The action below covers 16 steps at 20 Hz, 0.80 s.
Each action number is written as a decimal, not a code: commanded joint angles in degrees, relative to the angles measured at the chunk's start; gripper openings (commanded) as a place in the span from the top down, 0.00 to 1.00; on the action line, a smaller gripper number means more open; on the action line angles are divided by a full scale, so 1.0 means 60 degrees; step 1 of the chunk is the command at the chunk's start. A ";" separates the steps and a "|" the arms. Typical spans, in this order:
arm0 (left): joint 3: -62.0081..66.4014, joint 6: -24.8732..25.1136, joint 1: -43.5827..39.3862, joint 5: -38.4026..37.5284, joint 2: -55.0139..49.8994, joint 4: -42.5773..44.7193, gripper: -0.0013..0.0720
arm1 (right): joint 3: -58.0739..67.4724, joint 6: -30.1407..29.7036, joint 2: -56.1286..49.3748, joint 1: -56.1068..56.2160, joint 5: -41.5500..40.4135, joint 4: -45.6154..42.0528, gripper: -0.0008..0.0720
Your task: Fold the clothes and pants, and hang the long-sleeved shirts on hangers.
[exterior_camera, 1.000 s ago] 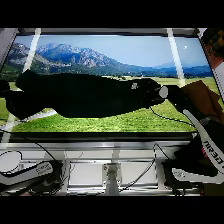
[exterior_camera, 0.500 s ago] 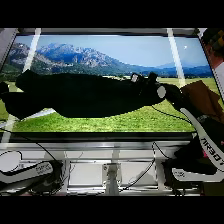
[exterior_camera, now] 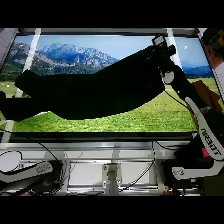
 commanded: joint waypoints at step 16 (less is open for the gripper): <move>-0.2226 0.1191 0.0244 0.0903 0.0004 0.0091 0.94 | 0.3009 0.2561 -0.2317 -0.3960 0.5592 0.6051 0.41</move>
